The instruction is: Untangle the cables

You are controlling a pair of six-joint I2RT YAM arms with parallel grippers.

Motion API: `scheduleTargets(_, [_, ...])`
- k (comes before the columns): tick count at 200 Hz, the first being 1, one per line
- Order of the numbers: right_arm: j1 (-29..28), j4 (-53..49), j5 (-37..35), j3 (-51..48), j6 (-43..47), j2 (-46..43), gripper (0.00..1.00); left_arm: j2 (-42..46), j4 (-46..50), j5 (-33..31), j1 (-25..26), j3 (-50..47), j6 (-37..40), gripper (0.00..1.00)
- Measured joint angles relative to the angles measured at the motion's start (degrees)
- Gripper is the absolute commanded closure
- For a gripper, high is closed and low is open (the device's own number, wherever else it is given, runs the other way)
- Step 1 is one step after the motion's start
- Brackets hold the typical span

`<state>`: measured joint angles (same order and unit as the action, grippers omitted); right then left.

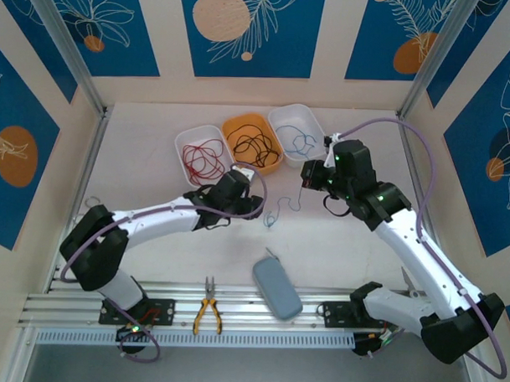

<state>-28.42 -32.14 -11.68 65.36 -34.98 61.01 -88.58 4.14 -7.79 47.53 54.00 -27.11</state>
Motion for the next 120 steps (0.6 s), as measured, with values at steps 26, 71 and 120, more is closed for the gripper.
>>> scheduleTargets(26, [0.0, -1.4, 1.0, 3.7, 1.0, -0.1, 1.0, 3.1, -5.9, 0.4, -0.3, -4.3, -0.2, 0.3])
scheduleTargets(71, [0.0, -3.3, 3.1, 11.5, 4.7, 0.3, 1.0, 4.6, -17.4, 7.5, -3.0, -10.5, -2.0, 0.27])
scheduleTargets(120, [1.2, -4.0, 5.3, 17.0, 7.3, 1.3, 1.0, 3.8, -31.7, 18.8, -4.5, -14.1, -2.9, 0.17])
